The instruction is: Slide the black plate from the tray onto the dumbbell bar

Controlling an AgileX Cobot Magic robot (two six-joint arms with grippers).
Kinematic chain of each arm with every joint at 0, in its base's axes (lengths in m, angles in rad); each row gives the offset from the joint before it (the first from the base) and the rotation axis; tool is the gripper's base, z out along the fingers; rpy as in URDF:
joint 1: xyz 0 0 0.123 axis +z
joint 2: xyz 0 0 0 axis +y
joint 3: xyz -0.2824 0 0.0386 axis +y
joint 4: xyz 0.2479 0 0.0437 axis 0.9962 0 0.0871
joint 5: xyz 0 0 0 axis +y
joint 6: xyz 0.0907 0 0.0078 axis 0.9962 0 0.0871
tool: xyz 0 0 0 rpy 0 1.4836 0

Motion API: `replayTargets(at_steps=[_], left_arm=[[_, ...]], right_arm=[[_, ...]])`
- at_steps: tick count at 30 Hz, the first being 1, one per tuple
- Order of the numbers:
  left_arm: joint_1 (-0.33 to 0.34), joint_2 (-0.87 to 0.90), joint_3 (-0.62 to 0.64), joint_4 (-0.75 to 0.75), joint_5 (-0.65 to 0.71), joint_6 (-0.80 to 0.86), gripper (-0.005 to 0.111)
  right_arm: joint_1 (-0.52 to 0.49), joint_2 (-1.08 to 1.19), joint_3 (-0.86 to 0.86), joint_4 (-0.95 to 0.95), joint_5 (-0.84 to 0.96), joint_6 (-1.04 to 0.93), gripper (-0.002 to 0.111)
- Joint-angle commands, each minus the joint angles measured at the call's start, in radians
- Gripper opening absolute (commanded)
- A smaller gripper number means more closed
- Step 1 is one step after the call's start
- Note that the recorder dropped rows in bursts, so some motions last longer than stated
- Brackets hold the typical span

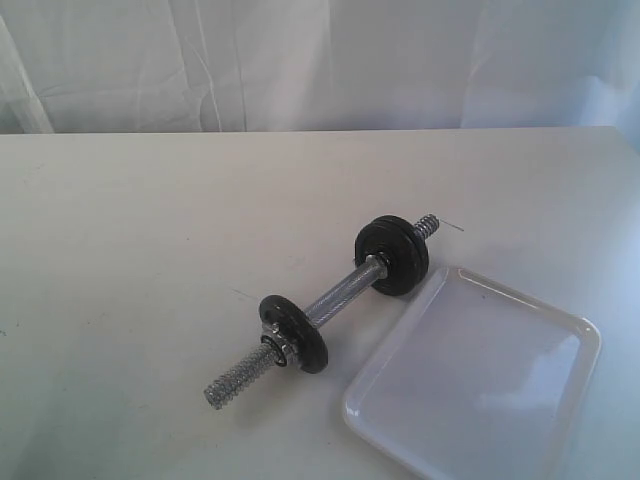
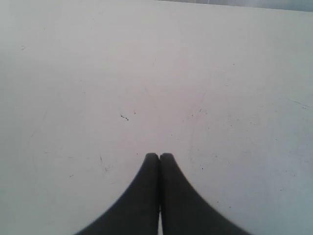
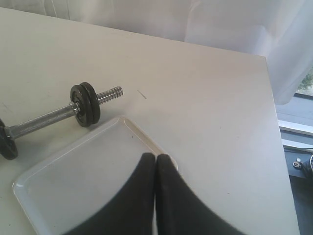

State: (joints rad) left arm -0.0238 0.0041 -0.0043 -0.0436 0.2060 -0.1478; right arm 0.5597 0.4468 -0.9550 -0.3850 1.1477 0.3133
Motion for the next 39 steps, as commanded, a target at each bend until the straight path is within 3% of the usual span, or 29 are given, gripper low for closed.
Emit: replayTargets(at_steps=[1, 8, 16, 28, 39], left_arm=[[0.0, -0.004, 0.004, -0.003, 0.005, -0.011, 0.0], [0.0, -0.004, 0.004, -0.003, 0.005, -0.011, 0.0], [0.0, -0.004, 0.004, -0.003, 0.005, -0.011, 0.0], [-0.023, -0.004, 0.004, -0.003, 0.005, -0.009, 0.0], [-0.023, -0.004, 0.004, -0.003, 0.005, -0.009, 0.0]], right_arm=[[-0.002, -0.006, 0.004, -0.008, -0.005, 0.006, 0.0], [-0.002, -0.006, 0.004, -0.008, -0.012, 0.006, 0.0], [0.008, -0.037, 0.126, -0.029, -0.038, 0.006, 0.0], [0.008, -0.279, 0.449, 0.061, -0.043, -0.005, 0.0], [0.008, -0.329, 0.442, 0.094, -0.048, -0.043, 0.0]])
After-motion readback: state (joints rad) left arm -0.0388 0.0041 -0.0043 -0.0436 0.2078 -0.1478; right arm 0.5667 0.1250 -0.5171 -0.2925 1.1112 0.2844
